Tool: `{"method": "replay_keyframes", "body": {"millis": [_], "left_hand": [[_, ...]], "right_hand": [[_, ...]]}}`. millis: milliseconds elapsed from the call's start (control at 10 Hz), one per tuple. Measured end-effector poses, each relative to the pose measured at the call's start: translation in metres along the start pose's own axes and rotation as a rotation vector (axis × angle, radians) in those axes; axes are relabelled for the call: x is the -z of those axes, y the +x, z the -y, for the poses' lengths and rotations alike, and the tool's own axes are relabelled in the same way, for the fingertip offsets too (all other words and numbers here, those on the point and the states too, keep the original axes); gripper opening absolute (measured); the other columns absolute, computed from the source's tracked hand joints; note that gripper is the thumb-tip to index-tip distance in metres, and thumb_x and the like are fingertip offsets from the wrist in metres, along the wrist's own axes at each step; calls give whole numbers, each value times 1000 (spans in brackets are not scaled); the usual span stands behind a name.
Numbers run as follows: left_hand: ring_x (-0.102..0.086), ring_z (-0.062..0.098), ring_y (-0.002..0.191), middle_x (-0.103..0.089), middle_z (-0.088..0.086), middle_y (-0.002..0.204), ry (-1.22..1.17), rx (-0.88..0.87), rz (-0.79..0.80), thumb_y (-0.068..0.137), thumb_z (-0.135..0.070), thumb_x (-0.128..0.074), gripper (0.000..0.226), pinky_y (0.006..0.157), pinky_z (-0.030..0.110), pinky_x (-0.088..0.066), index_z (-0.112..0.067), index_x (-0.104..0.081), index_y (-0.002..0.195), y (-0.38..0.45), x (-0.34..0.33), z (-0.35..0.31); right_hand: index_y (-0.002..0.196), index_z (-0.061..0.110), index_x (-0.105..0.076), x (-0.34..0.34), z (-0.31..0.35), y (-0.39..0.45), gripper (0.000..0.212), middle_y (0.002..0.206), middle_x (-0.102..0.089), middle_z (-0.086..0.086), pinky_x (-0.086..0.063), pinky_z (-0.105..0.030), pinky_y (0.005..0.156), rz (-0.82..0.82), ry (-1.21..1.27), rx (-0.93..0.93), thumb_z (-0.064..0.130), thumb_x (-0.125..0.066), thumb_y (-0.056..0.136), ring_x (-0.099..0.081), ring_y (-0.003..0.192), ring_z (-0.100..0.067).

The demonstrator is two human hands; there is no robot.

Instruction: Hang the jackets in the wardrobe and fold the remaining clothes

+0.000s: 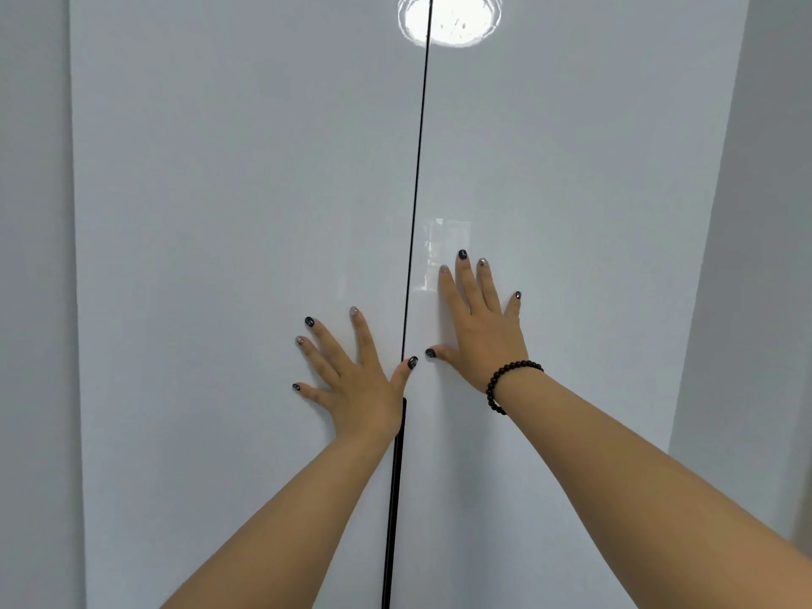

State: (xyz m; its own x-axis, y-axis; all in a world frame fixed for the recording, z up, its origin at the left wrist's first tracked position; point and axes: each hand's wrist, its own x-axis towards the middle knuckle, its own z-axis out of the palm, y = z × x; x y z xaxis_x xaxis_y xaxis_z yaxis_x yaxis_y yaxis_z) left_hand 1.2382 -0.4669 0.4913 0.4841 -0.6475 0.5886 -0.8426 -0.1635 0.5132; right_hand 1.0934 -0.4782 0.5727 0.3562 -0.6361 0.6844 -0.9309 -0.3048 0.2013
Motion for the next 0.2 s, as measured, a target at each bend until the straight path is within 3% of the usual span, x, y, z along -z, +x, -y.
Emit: {"method": "replay_keyframes", "body": {"millis": [200], "left_hand": [[31, 34, 142, 45, 11, 148, 113, -171, 125, 98, -58, -22, 75, 111, 66, -18, -35, 37, 139, -22, 26, 38]], "right_hand": [[152, 17, 13, -9, -2, -61, 85, 157, 29, -1, -13, -50, 119, 172, 126, -14, 50, -42, 97, 17, 147, -23]]}}
